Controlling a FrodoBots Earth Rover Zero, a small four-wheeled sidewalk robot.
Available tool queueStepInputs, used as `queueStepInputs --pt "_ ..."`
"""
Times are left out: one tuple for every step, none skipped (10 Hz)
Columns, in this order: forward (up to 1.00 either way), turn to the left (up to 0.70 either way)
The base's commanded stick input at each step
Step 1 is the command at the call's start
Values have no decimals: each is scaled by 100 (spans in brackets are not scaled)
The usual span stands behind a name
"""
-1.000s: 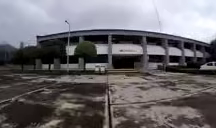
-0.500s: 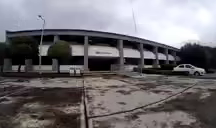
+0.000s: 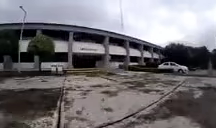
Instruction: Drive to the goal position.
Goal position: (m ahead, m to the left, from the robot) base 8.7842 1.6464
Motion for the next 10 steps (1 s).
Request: queueStepInputs --pt "70 -35" --pt "70 -35" --pt "70 0" --pt "70 0" --pt "70 0" --pt "70 0" --pt "70 0" --pt "70 0" --pt "70 0" --pt "70 0"
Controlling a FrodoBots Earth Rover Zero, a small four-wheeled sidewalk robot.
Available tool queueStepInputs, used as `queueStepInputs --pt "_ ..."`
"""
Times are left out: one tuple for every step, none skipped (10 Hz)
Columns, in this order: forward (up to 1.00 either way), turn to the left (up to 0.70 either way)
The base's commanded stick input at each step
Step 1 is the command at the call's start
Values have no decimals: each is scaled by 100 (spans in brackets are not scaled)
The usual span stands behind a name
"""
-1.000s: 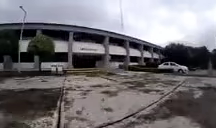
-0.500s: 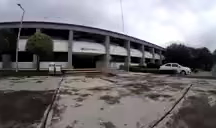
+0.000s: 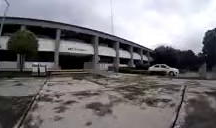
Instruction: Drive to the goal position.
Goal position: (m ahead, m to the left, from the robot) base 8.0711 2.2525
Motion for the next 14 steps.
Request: queueStepInputs --pt "70 0" --pt "70 0" --pt "70 0" --pt "70 0" --pt "70 0" --pt "70 0" --pt "70 0" --pt "70 0" --pt "70 0" --pt "70 0" --pt "70 0" --pt "70 0" --pt "70 0" --pt "70 0"
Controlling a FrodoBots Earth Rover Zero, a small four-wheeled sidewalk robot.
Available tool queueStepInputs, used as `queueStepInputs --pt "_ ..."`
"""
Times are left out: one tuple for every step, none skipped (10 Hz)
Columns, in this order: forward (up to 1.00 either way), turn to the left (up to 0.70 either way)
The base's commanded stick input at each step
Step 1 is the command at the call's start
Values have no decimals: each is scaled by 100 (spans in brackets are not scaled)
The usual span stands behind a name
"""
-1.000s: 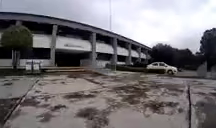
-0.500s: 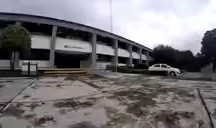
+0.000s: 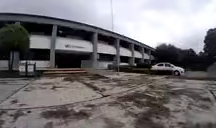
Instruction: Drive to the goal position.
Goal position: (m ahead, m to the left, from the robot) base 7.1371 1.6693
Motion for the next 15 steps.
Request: queueStepInputs --pt "70 0" --pt "70 0" --pt "70 0" --pt "70 0" --pt "70 0" --pt "70 0" --pt "70 0" --pt "70 0" --pt "70 0" --pt "70 0" --pt "70 0" --pt "70 0" --pt "70 0" --pt "70 0" --pt "70 0"
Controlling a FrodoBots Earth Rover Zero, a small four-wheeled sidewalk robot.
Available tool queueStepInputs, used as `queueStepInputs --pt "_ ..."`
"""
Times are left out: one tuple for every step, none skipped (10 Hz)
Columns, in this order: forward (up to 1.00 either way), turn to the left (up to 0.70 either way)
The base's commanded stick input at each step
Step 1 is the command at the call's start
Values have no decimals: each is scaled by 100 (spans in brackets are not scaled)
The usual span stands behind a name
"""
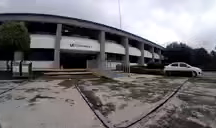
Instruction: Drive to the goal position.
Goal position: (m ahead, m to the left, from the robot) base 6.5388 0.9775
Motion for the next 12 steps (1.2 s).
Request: queueStepInputs --pt "70 0" --pt "70 0" --pt "70 0" --pt "70 0" --pt "70 0" --pt "70 0" --pt "70 0" --pt "70 0" --pt "70 0" --pt "70 0" --pt "70 0" --pt "70 0"
